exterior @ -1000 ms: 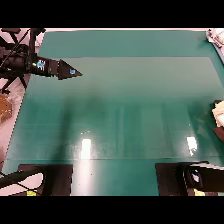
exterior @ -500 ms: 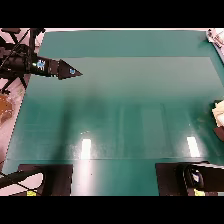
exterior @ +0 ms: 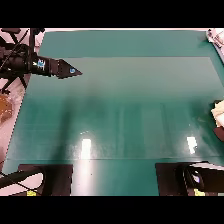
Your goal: Fold the shirts.
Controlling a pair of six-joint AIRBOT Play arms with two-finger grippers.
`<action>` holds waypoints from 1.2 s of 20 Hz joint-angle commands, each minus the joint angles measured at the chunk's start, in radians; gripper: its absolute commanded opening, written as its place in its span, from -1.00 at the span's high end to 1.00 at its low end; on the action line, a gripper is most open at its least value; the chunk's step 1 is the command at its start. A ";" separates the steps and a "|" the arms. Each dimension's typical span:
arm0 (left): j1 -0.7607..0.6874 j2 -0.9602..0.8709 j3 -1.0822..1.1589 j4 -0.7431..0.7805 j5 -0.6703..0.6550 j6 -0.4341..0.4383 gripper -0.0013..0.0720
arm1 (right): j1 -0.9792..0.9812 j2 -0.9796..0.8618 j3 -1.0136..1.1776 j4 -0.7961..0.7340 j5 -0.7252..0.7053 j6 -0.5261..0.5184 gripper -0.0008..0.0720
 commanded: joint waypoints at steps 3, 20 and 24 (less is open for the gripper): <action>0.000 0.027 0.001 -0.090 -0.035 -0.026 0.90 | 0.261 0.022 0.002 0.407 -0.074 -0.125 0.94; 0.000 0.235 0.003 0.176 -0.131 -0.217 0.90 | 1.888 0.143 0.001 0.264 -0.172 -0.329 0.93; 0.000 0.235 0.003 0.097 -0.140 -0.216 0.90 | 1.938 0.122 0.000 0.264 -0.154 -0.325 0.93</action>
